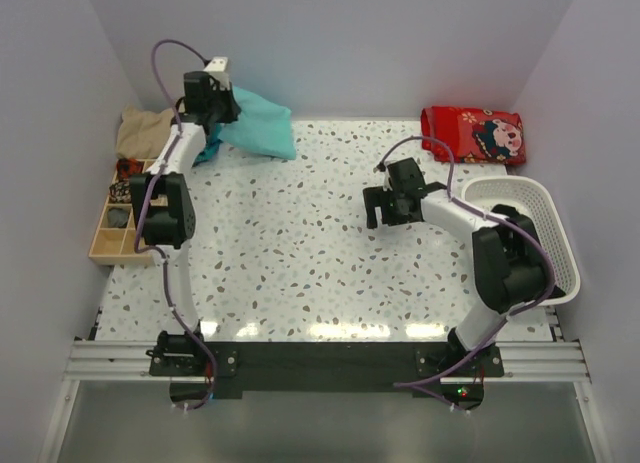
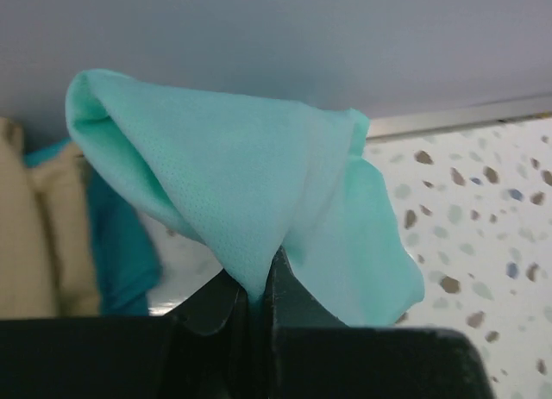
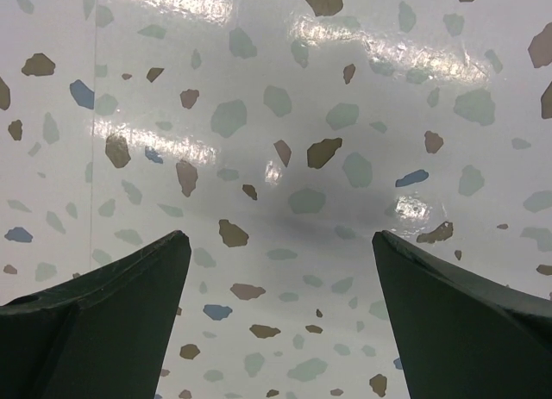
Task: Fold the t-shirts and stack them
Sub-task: Put the neatly folded tshirt into the corner of the board with the left arm
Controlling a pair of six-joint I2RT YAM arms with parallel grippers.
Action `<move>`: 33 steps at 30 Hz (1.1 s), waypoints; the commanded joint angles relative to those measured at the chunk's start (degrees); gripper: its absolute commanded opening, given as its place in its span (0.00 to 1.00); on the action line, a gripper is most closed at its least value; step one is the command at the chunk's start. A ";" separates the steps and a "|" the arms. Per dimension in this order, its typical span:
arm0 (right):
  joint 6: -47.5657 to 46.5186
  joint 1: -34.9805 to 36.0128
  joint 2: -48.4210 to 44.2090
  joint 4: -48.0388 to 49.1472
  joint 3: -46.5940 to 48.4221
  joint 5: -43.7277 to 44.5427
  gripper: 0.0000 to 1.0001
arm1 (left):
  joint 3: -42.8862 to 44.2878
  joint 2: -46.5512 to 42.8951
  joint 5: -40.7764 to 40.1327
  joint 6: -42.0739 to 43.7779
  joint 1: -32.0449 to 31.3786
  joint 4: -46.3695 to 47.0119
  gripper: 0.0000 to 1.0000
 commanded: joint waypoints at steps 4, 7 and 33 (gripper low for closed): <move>-1.56 -0.78 2.63 -0.65 2.82 -0.43 0.91 | 20.72 9.25 -2.89 9.42 9.69 -11.68 0.00; -1.47 -0.87 3.77 -0.56 3.52 -1.40 0.91 | 18.35 8.55 -2.64 9.77 13.73 -8.78 0.00; -1.21 -0.87 7.82 -0.30 4.93 -8.35 0.91 | 3.25 -2.07 -19.18 9.43 24.47 -0.26 0.70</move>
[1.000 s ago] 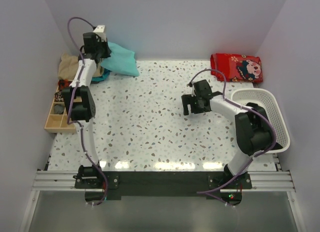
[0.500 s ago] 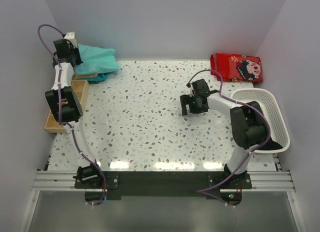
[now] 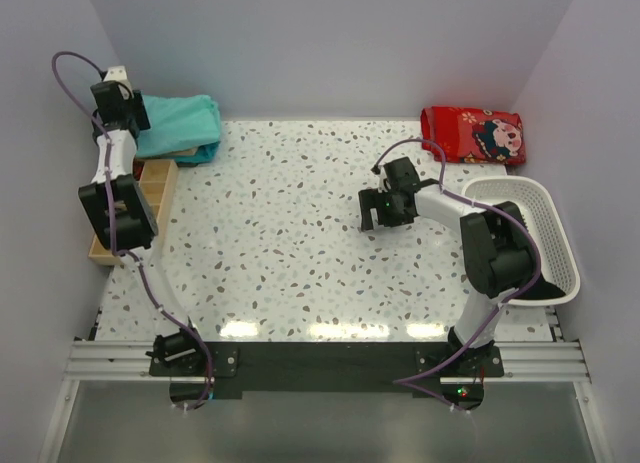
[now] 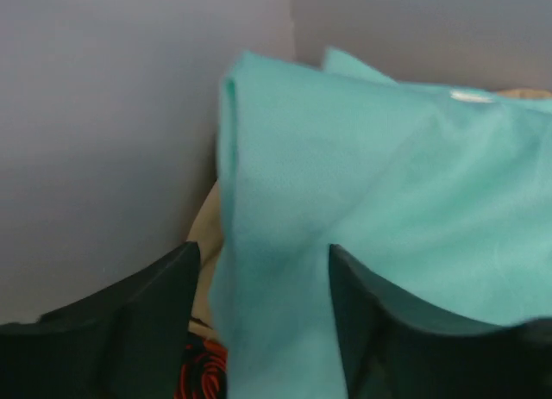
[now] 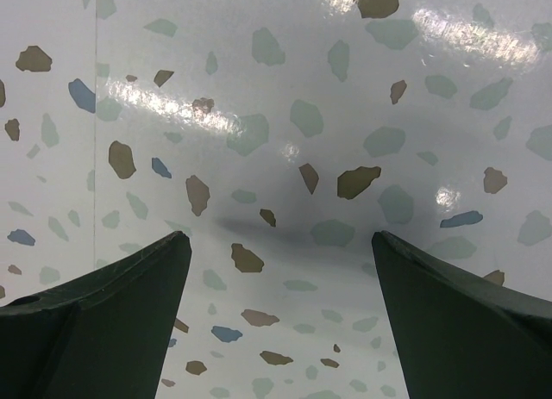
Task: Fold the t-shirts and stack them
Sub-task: Put the neatly folded tshirt into the corner of the board with the left arm
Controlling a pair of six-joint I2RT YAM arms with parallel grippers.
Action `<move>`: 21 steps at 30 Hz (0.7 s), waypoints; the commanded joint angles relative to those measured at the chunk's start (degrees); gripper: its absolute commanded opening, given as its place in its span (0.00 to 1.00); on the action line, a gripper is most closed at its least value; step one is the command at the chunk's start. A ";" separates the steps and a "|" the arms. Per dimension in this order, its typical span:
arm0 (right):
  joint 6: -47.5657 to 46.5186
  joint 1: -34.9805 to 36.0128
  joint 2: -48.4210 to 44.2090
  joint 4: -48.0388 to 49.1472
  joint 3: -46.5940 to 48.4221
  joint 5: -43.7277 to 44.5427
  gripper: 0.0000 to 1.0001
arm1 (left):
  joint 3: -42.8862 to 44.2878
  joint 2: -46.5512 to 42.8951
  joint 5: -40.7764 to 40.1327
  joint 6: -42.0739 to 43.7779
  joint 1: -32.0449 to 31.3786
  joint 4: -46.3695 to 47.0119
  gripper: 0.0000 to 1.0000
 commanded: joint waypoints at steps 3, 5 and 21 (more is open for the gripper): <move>-0.24 -0.12 -0.01 0.29 1.50 -2.18 0.90 | -6.18 -7.90 0.51 -2.30 1.15 4.01 0.92; -0.24 -0.21 -0.97 0.29 1.15 -2.18 0.90 | -8.63 -10.61 3.84 -5.89 1.06 4.63 1.00; 1.07 -0.12 -9.40 -0.24 -0.52 0.72 0.91 | -40.18 -45.95 19.34 -18.65 -17.12 21.59 1.00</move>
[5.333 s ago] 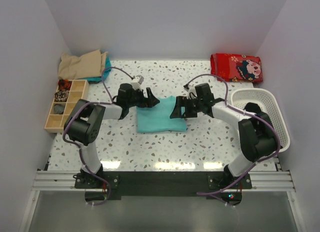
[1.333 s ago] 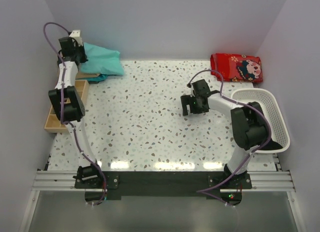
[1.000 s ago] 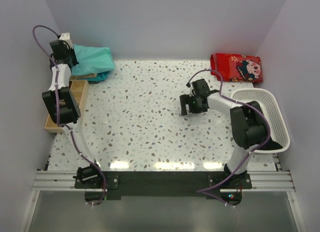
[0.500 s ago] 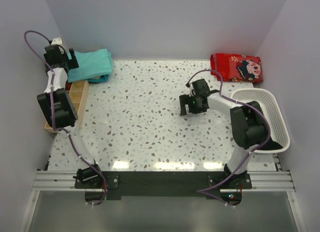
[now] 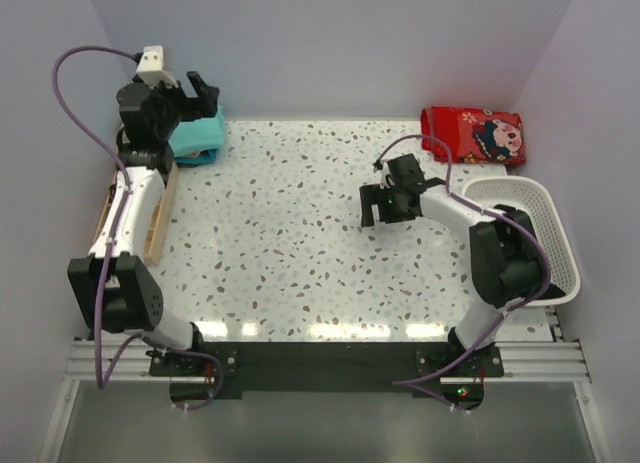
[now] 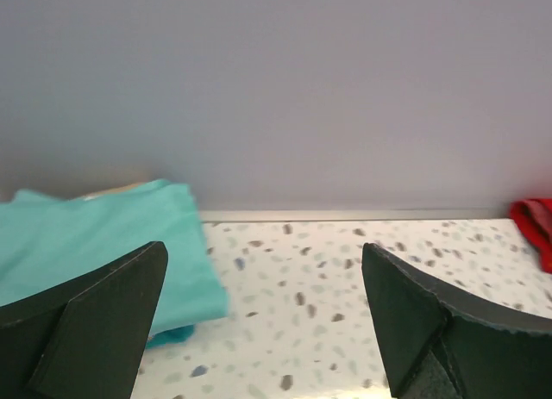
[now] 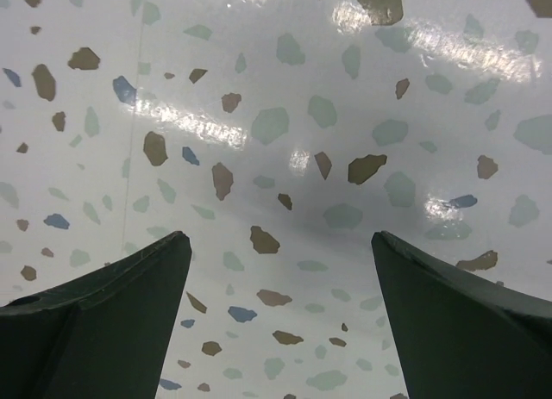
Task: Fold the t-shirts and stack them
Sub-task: Put the neatly folded tshirt into the corner of the board with the left arm
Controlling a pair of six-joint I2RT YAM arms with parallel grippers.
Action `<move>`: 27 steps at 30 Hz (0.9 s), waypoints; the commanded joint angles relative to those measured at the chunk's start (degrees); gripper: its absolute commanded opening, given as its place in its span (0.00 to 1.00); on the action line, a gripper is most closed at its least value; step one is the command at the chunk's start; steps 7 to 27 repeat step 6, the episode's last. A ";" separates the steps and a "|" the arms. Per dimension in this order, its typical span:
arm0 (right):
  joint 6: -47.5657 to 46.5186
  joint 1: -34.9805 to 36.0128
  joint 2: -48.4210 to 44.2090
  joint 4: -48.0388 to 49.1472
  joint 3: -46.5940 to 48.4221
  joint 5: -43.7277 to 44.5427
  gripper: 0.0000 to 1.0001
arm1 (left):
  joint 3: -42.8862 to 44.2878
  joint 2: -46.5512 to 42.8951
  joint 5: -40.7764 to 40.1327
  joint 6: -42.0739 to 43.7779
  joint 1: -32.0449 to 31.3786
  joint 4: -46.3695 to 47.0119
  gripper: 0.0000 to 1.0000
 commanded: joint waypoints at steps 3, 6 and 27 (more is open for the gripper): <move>2.06 -0.12 -10.14 1.23 -2.04 2.16 0.91 | -13.05 -12.21 0.89 -1.47 -10.31 6.96 1.00; 2.85 -0.21 -12.70 1.67 -3.53 2.87 0.91 | -14.90 -14.41 -0.62 -1.90 -14.72 3.62 1.00; 2.85 -0.21 -12.70 1.67 -3.53 2.87 0.91 | -14.90 -14.41 -0.62 -1.90 -14.72 3.62 1.00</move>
